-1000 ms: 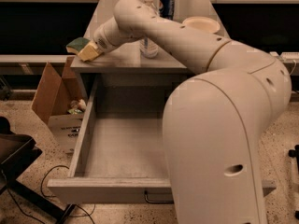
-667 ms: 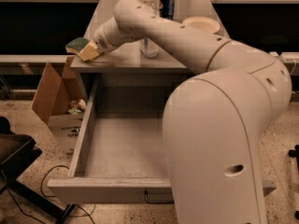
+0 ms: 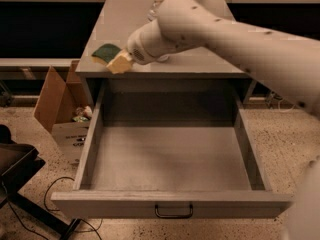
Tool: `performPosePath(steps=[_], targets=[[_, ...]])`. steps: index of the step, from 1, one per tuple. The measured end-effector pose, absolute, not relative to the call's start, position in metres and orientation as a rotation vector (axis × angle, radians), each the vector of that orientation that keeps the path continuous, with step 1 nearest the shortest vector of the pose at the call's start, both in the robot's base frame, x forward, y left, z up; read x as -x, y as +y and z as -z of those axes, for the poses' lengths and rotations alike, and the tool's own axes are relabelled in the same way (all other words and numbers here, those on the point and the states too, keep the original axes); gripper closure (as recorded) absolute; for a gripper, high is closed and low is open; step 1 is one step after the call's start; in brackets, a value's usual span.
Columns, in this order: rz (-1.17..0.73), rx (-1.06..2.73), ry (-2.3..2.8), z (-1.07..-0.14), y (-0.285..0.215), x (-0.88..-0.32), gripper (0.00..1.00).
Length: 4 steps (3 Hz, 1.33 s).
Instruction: Place sponge into top drawer
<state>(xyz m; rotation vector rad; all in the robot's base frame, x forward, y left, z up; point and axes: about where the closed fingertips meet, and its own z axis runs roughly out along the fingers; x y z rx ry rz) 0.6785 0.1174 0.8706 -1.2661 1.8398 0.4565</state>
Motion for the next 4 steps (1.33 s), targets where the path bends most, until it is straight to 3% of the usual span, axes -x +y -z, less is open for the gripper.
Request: performPosePath(steps=[2, 4], targets=[[-0.352, 1.325, 2.044, -0.819, 0.017, -0.551, 1.0], [-0.463, 1.286, 2.214, -0.695, -0.017, -0.511, 1.0]])
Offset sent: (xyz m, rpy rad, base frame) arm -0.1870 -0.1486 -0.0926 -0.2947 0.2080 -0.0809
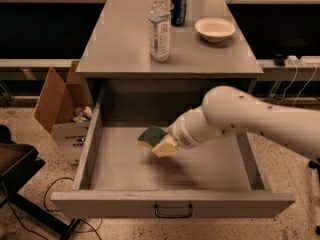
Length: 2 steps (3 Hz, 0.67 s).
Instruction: Place sponge into top drawer
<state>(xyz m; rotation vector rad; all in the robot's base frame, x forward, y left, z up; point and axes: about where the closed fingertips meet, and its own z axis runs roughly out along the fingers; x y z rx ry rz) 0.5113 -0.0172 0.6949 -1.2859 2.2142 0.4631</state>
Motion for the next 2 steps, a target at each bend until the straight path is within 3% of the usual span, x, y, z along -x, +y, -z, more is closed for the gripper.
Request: performPosePath(steps=[1, 2], targets=[[-0.545, 1.181, 2.139, -0.6389, -0.0118, -0.5071, 0.97], [-0.535, 1.187, 2.138, -0.6415, -0.0118, -0.5083, 0.75]])
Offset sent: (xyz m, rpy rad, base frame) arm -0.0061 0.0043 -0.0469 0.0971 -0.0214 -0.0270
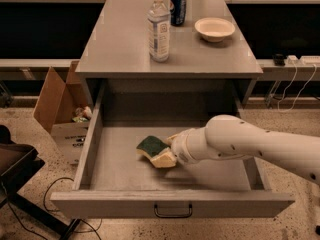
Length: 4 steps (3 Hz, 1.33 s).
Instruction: Place sponge into top drawer
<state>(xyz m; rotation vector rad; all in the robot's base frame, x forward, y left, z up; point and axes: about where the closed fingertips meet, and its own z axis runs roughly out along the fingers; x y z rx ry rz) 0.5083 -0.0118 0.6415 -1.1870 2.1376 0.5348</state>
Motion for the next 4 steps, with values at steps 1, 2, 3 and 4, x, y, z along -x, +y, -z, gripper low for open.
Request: performPosePath(steps=[1, 2, 3, 4], targets=[[-0.535, 1.187, 2.138, -0.642, -0.012, -0.508, 0.44], [-0.535, 1.188, 2.138, -0.642, -0.012, -0.508, 0.2], [-0.548, 1.204, 2.133, -0.642, -0.01, -0.508, 0.0], [-0.517, 1.197, 2.123, -0.66, -0.02, -0.507, 0.0]])
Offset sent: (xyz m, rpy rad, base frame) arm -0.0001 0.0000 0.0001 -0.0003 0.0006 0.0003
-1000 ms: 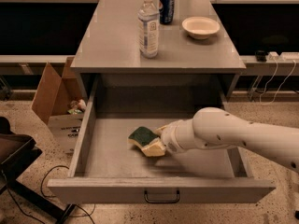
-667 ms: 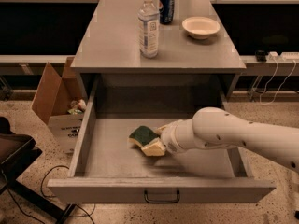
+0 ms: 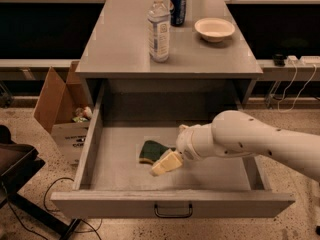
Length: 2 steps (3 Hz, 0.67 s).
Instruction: Place sponge into top drawer
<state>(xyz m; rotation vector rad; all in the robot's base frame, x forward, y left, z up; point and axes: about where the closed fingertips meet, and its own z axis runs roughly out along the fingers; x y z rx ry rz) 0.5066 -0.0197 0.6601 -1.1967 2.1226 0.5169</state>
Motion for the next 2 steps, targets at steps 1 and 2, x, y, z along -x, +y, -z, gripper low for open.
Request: performPosePath(steps=[1, 2], targets=[[-0.463, 1.231, 2.094, -0.701, -0.035, -0.522, 0.0], [-0.41, 1.303, 2.072, -0.759, -0.057, -0.548, 0.0]])
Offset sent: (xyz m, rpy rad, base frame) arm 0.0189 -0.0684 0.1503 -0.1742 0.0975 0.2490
